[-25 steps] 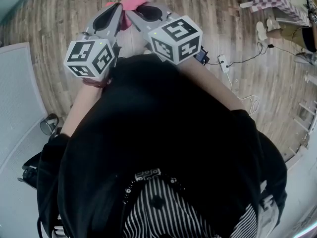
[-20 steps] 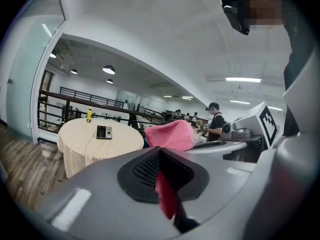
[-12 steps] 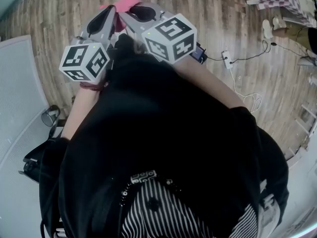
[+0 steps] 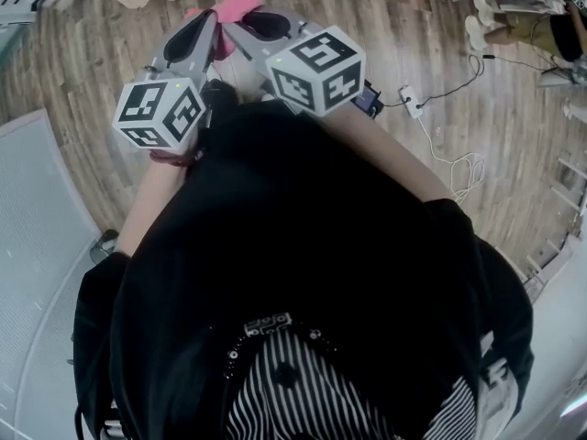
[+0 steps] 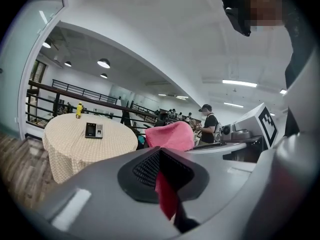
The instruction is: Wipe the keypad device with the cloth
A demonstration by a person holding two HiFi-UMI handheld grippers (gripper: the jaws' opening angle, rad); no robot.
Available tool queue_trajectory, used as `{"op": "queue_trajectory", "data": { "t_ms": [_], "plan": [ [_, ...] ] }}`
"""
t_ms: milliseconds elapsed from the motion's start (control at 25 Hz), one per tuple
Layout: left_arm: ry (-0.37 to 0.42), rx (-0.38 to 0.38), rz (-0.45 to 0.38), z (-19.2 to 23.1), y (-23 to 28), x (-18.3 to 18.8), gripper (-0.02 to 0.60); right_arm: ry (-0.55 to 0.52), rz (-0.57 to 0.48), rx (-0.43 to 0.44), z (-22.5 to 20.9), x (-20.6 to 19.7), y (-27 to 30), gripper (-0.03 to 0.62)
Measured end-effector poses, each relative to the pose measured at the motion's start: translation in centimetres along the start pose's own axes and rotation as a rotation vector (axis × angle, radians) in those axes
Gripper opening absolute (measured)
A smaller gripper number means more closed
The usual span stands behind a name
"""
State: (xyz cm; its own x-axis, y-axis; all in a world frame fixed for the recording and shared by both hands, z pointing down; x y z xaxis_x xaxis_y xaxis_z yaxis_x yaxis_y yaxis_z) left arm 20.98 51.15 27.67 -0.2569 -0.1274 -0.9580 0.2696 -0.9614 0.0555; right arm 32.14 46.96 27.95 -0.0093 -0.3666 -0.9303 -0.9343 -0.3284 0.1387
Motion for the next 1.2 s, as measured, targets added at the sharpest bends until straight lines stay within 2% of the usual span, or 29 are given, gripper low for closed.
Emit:
{"op": "queue_trajectory", "data": {
  "t_ms": [280, 560, 720, 920, 1200],
  "plan": [
    [-0.003, -0.062, 0.007, 4.1, 5.3, 1.6, 0.003, -0.007, -0.017, -0.065, -3.9, 2.1, 4.3, 0.048],
    [-0.023, -0.086, 0.027, 12.1, 8.1, 4.3, 0.003, 0.0, -0.007, -0.093, -5.2, 4.2, 12.6, 0.048],
    [-0.026, -0.123, 0.05, 16.5, 8.7, 5.7, 0.003, 0.012, 0.004, -0.111, -5.0, 4.9, 16.9, 0.049],
    [-0.033, -0.133, 0.061, 22.0, 9.1, 7.3, 0.003, 0.022, 0.013, -0.131, -4.6, 5.6, 22.5, 0.049],
    [-0.026, -0.134, 0.036, 29.6, 6.9, 9.3, 0.003, 0.034, 0.024, -0.105, -2.0, 5.8, 30.3, 0.049]
  ]
}}
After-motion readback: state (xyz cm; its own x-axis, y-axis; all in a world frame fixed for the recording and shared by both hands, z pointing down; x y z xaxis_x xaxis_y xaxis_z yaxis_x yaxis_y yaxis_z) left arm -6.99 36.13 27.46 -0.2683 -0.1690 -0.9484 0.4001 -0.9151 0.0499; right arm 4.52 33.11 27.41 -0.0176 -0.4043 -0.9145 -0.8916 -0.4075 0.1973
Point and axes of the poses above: the fingertips, and each gripper's own axes: y forward along the fingers, z to its left, x out of its top, the point moved 7 cm from there along -y, backward along the fingers, and after that the axes turned 11 degrees about -z, right-handed, at the moved point
